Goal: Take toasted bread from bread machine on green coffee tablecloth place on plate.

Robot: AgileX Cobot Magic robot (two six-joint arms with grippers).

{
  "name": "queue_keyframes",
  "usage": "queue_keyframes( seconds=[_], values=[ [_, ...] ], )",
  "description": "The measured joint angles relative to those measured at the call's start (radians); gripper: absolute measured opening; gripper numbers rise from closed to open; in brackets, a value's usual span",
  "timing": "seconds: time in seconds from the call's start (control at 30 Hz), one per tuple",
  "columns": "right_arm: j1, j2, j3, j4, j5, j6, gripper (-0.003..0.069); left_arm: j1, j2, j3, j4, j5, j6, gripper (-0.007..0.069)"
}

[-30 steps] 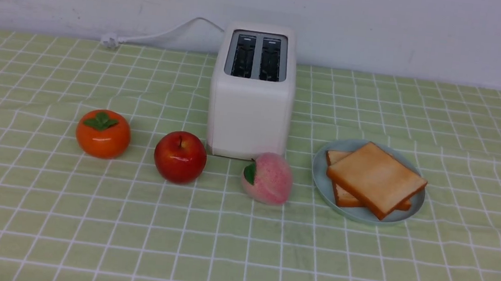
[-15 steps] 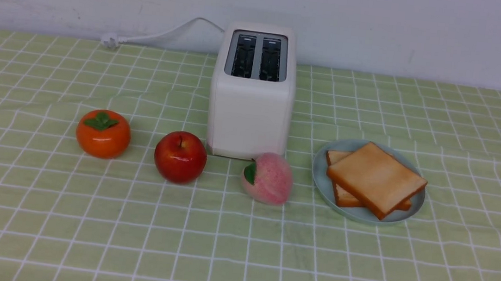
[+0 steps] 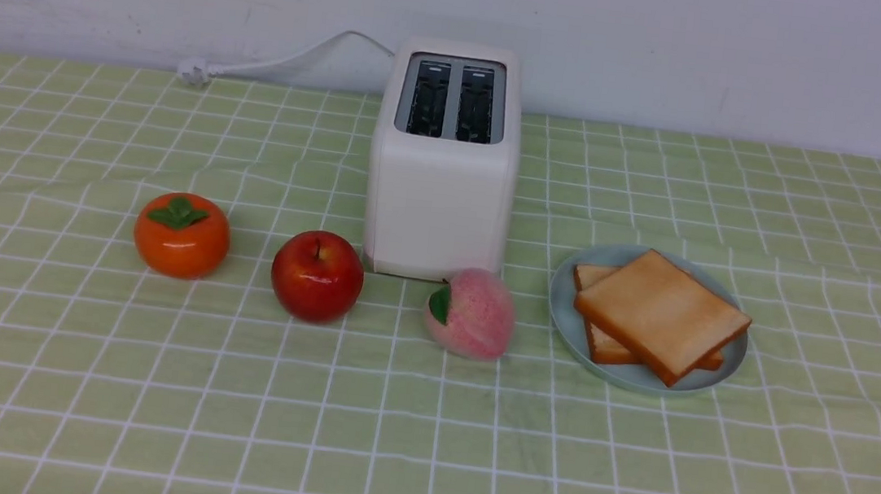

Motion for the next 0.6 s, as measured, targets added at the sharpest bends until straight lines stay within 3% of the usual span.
queue_keyframes(
  seconds=[0.6],
  values=[
    [0.000, 0.000, 0.000, 0.000, 0.000, 0.000, 0.0097, 0.000, 0.000, 0.000, 0.000, 0.000, -0.001, 0.0008]
  ],
)
